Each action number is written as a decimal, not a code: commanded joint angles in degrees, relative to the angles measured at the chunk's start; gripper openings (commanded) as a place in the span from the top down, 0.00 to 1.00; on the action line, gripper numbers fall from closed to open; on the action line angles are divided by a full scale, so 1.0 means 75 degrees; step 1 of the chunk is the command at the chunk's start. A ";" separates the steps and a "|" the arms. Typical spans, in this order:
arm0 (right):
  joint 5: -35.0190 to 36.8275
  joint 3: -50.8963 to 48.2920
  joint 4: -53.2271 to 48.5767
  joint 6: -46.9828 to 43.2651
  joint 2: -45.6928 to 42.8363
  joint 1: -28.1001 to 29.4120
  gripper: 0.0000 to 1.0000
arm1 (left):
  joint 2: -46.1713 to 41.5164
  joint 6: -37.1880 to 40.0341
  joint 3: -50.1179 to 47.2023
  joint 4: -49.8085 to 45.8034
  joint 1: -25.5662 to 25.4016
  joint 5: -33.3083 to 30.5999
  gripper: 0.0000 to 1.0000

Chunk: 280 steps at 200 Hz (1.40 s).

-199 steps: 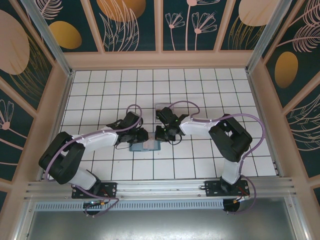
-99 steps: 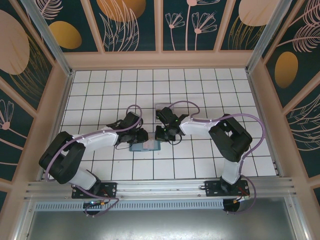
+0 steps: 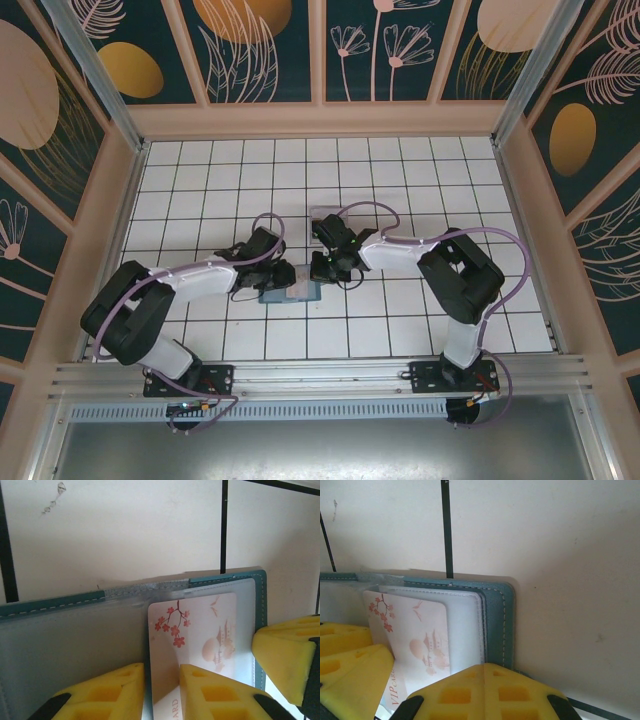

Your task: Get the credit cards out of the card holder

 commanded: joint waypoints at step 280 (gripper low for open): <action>0.0187 -0.0151 -0.0425 -0.0066 0.0139 -0.0066 0.95 | -0.1225 0.0724 -0.0737 -0.0437 0.0960 0.1111 0.88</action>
